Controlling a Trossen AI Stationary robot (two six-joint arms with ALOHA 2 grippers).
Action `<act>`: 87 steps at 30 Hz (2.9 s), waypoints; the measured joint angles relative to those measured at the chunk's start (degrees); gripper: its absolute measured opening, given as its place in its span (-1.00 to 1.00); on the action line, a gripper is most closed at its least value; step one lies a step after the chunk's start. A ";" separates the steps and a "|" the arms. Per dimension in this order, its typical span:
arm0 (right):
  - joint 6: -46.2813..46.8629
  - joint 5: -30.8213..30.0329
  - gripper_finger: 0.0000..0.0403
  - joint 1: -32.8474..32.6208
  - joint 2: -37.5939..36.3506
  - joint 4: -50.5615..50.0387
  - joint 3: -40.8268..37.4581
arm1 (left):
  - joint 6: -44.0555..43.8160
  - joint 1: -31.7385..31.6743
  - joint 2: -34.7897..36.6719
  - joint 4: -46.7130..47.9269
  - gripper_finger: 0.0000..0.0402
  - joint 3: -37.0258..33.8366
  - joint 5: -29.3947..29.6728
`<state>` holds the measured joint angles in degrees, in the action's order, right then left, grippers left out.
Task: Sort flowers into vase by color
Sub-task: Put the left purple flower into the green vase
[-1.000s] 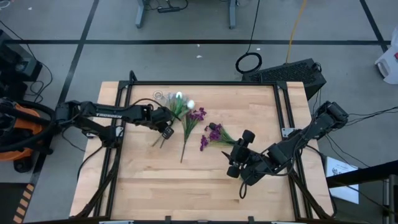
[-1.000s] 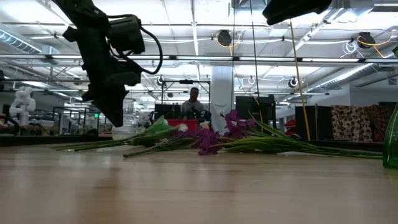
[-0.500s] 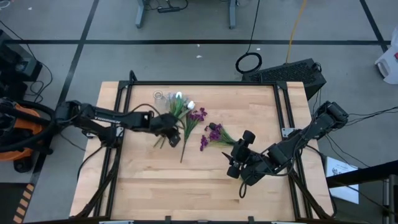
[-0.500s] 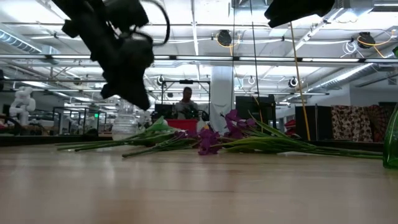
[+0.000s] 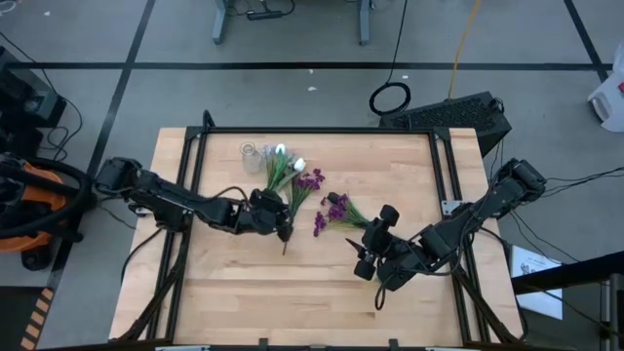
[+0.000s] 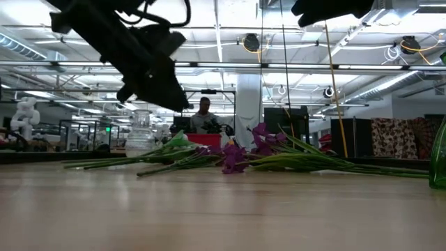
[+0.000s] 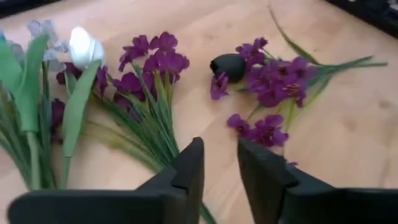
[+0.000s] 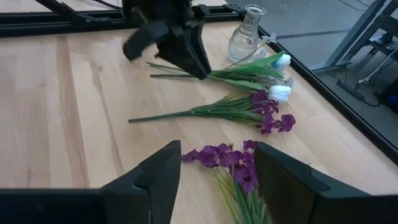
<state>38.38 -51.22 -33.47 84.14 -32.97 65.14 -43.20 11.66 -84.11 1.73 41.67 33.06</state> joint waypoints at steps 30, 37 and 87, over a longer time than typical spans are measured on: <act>0.00 -2.75 -0.04 0.00 3.82 2.01 -0.07 | -8.35 -2.07 -22.12 -12.21 -0.09 0.00 5.70; -0.01 -2.45 -0.04 -0.39 3.82 2.40 -0.07 | -7.20 -2.21 -22.62 -12.71 -0.84 0.02 7.39; -0.30 -0.90 -0.04 -3.81 3.74 1.46 -0.07 | 4.66 -2.56 10.79 3.57 -0.92 -0.09 -5.75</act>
<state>38.08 -52.12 -37.29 87.88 -31.51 65.08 -38.54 9.10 -73.32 5.30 41.58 27.31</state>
